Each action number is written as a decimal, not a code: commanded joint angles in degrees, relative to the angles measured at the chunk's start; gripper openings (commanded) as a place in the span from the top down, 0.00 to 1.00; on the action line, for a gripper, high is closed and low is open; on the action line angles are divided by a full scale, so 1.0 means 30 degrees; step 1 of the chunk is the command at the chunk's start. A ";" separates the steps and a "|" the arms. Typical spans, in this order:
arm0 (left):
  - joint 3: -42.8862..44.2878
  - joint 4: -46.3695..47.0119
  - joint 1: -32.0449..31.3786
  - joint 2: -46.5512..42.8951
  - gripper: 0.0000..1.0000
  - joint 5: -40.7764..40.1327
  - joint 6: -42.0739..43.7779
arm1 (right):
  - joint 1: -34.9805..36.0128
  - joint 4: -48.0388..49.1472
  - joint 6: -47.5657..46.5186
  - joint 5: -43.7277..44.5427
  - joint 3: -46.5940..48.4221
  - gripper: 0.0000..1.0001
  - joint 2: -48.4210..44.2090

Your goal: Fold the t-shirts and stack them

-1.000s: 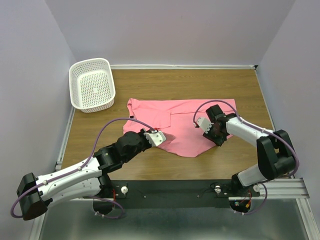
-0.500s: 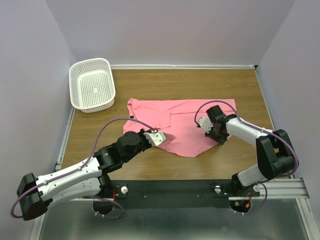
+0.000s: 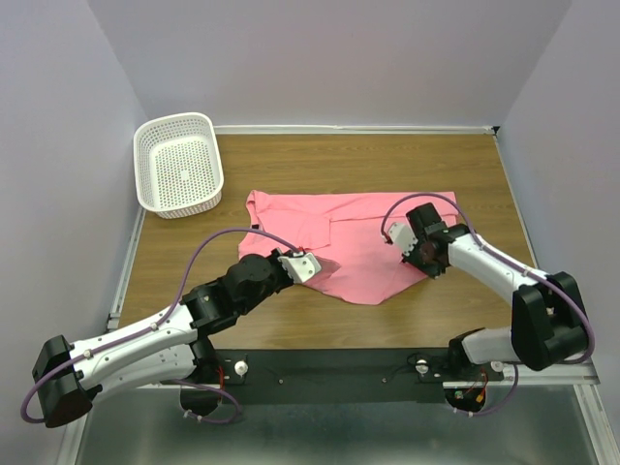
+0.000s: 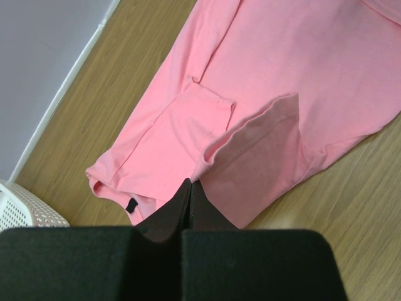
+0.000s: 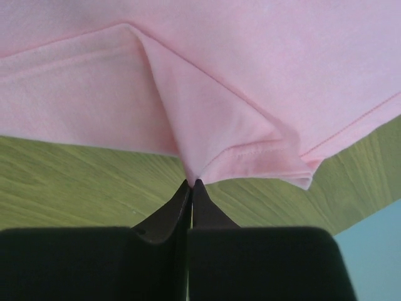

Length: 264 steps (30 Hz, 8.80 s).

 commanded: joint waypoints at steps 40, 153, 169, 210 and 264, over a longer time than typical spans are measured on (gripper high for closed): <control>-0.0045 0.0927 0.2384 -0.2881 1.00 -0.2625 -0.1146 | -0.4990 -0.4534 -0.4835 0.0402 -0.2175 1.00 -0.6722; 0.2473 0.3153 0.6163 0.4998 1.00 -0.1102 0.4304 | -0.9680 -0.1223 -0.6154 -0.4258 0.8314 0.99 0.7928; 0.3760 0.3153 0.6251 0.6755 1.00 -0.0634 0.5533 | -0.9708 -0.1193 -0.5247 -0.5075 0.8840 0.60 0.7491; 0.4438 0.7928 0.7365 1.2500 1.00 0.4083 1.2771 | -0.7807 -0.6965 -1.5610 -2.4522 0.9221 0.29 0.4967; 0.2532 0.8691 0.7599 1.0653 1.00 0.4407 1.3064 | 0.2831 0.2674 -0.1935 -2.4884 2.2846 0.44 1.9707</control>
